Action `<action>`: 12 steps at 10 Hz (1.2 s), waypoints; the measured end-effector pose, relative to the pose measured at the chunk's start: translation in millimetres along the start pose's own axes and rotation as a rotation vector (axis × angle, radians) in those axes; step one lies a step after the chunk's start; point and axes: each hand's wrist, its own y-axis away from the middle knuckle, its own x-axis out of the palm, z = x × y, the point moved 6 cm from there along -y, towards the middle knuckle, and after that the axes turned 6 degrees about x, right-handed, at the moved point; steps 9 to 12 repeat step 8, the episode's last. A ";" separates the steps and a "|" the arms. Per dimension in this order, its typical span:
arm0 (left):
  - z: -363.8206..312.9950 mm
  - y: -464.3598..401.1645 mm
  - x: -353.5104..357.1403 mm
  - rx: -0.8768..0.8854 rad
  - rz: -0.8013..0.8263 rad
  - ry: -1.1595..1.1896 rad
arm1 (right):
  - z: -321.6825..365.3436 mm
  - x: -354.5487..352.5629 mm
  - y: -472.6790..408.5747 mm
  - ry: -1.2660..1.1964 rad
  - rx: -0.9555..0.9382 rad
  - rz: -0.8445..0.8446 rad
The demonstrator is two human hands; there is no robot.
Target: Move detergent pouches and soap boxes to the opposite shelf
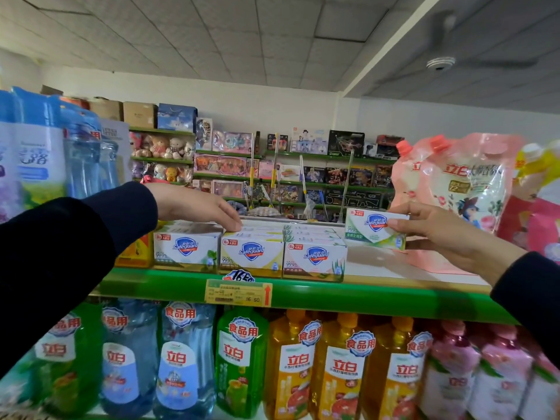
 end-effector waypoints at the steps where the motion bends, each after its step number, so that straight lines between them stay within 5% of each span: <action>1: -4.0 -1.2 1.3 -0.011 0.026 -0.042 | -8.9 -4.3 0.4 0.021 0.017 0.025; 7: -50.9 -1.3 6.8 0.313 -0.403 0.146 | -29.4 21.6 25.5 0.154 0.114 0.304; 12: -55.6 1.4 8.0 0.336 -0.402 0.172 | -16.3 20.1 27.7 0.199 0.031 0.217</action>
